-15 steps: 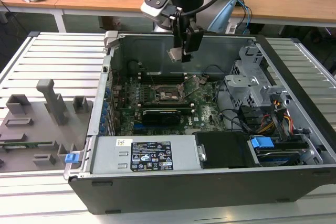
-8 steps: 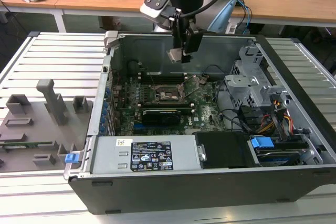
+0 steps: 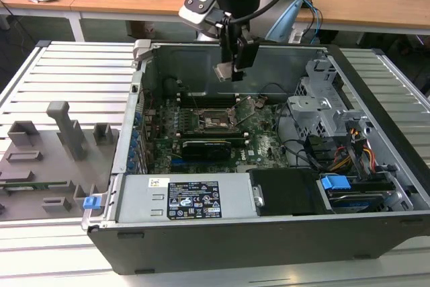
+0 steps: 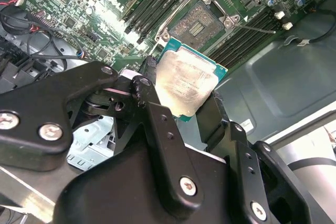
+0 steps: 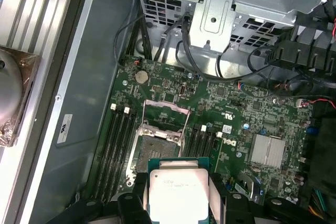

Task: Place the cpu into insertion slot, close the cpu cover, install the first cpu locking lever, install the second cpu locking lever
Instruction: 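Place the cpu into insertion slot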

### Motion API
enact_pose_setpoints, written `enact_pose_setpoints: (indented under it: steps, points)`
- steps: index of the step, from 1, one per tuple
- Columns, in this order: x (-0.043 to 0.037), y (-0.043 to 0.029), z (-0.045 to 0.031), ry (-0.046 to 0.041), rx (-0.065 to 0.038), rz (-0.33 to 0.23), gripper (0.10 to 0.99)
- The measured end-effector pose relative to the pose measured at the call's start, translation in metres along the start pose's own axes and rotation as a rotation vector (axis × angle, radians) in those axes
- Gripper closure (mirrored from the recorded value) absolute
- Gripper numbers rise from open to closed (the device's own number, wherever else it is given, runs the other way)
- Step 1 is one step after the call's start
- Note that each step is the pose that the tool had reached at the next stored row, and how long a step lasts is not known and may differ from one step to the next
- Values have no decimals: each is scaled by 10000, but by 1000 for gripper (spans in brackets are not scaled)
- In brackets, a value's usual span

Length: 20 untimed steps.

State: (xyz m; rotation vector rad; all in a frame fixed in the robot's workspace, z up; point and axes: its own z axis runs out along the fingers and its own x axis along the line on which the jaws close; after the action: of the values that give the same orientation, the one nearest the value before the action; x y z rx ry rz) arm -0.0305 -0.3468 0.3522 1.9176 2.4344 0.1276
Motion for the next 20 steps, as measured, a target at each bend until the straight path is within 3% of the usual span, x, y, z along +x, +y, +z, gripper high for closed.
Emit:
enact_pose_setpoints:
  steps: [20]
  points:
    - [1,-12,51,-5,1,67,545]
